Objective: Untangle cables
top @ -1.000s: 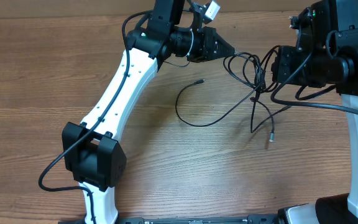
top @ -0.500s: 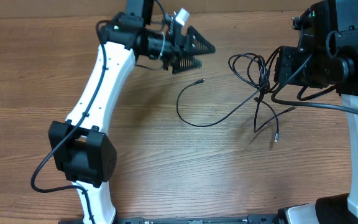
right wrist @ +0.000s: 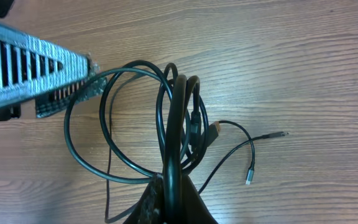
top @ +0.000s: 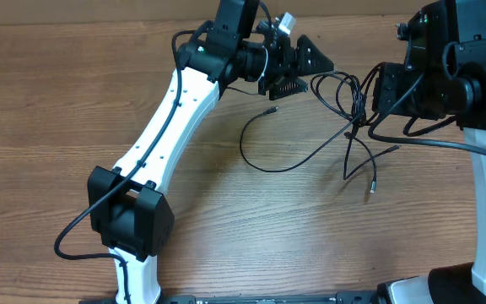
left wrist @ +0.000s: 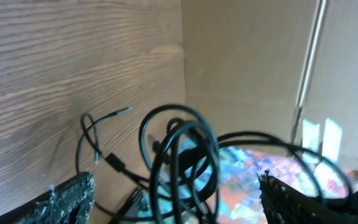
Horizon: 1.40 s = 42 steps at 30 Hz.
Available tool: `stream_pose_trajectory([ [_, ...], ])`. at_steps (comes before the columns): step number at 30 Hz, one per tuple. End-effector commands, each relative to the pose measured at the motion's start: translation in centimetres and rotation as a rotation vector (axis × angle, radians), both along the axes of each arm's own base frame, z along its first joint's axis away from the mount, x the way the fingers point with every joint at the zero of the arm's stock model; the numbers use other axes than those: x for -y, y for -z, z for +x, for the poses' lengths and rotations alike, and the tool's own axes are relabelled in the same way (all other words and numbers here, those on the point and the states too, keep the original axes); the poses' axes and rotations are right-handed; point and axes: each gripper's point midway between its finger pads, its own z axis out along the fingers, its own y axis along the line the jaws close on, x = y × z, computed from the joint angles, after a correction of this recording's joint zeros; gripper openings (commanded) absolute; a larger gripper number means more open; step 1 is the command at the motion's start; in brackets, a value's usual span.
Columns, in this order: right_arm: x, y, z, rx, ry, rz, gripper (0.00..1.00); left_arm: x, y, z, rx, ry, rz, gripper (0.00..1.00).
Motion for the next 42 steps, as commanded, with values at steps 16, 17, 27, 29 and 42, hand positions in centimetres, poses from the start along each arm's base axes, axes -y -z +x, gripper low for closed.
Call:
stream_pose_trajectory([
  [16,1.5,2.6,1.3,-0.017,0.043,-0.099,0.04,0.6,-6.5,-1.8,0.005,-0.054,-0.086,0.92],
  [17,1.5,3.0,1.3,-0.026,0.043,-0.1,0.04,0.7,-6.4,-1.9,0.005,-0.056,-0.081,0.93],
  [27,1.5,3.0,1.6,-0.015,0.043,-0.099,0.04,0.5,-2.7,-3.1,-0.063,-0.097,0.073,0.93],
  [29,1.4,2.9,1.8,-0.006,0.044,-0.097,0.04,0.4,-2.6,-3.0,-0.062,-0.095,0.078,0.93],
  [42,0.8,2.7,2.2,0.011,0.03,-0.064,0.04,-1.1,-0.3,-1.8,-0.1,-0.224,0.197,0.91],
])
